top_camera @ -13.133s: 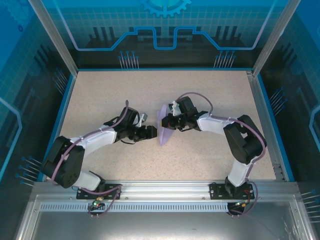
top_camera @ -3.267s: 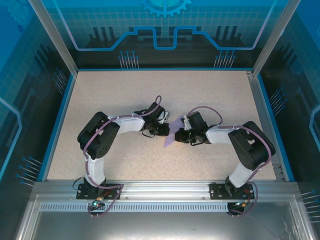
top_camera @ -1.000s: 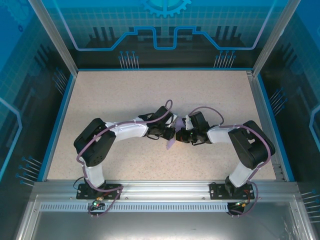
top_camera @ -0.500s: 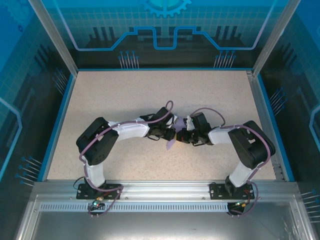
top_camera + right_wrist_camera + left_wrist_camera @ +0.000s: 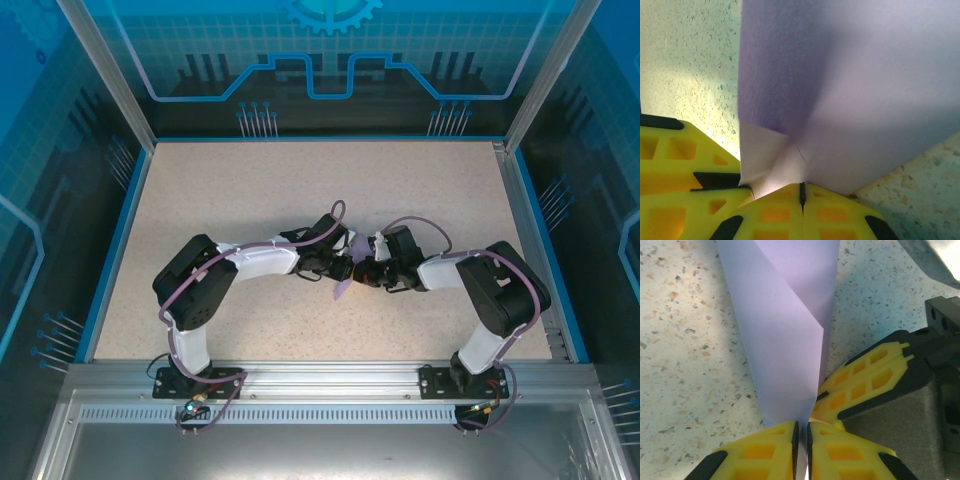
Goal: Fold a paper plane with a square sheet of paper (pick it up from the middle)
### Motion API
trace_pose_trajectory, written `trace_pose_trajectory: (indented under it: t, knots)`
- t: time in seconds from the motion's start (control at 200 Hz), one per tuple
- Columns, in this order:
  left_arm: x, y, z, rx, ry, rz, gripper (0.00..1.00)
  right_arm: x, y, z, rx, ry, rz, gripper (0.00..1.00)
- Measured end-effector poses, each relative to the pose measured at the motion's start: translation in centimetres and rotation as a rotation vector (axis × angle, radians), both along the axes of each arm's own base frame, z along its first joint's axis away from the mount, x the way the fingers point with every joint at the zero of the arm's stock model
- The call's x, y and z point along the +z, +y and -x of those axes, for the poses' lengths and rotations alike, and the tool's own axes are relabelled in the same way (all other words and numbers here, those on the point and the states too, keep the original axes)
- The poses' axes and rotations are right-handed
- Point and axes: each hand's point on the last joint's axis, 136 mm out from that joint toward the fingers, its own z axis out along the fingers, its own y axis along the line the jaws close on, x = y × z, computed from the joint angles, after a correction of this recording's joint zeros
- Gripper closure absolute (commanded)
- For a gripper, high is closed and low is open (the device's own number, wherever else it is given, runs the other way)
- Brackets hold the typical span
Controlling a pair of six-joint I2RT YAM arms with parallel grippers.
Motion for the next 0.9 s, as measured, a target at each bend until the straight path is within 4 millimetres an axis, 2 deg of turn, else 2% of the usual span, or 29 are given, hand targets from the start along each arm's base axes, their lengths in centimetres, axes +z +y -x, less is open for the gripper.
trace_pose_trajectory:
  t: [0.9]
  knots:
    - [-0.11,-0.47,0.27,0.003,0.013,0.041,0.95,0.12,-0.13,0.0,-0.024,0.002,-0.056,0.99]
